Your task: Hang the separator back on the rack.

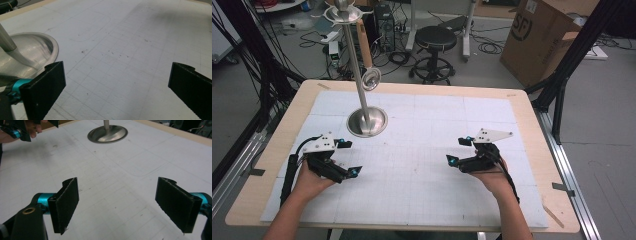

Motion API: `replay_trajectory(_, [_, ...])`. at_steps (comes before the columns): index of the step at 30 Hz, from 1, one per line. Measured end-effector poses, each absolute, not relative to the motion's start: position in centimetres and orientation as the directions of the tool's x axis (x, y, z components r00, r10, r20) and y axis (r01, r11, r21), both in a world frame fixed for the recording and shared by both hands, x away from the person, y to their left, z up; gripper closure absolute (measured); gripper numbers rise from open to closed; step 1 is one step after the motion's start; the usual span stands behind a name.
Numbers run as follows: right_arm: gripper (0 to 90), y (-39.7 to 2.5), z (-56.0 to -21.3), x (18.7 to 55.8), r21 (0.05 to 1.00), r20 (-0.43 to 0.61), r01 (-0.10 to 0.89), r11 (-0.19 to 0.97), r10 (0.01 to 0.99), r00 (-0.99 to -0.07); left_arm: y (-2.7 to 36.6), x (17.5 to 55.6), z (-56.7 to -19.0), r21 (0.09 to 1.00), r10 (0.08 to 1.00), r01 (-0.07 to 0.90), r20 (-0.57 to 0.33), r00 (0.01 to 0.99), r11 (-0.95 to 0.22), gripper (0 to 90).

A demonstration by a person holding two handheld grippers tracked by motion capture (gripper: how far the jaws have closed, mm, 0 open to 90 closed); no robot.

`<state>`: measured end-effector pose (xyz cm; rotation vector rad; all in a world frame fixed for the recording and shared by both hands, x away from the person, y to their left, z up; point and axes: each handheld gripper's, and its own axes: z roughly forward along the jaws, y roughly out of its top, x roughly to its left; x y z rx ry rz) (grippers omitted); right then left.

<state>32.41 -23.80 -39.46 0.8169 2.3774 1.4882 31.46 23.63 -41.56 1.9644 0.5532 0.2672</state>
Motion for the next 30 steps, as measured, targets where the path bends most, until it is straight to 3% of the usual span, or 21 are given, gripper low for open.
replay_trajectory(19, [16.0, -24.8, -41.4, 32.5, 0.854, 0.116, 0.396, 0.337, 0.618, -0.777, 23.6, 31.6, -41.5, 0.902, 0.488, 0.273, -0.081, 0.869, -0.335, 1.8])
replay_trajectory(30, [16.1, -25.2, -41.1, 32.5, 0.864, 0.093, 0.379, 0.333, 0.634, -0.768, 23.3, 31.6, -41.7, 0.899, 0.476, 0.270, -0.081, 0.876, -0.345, 1.8])
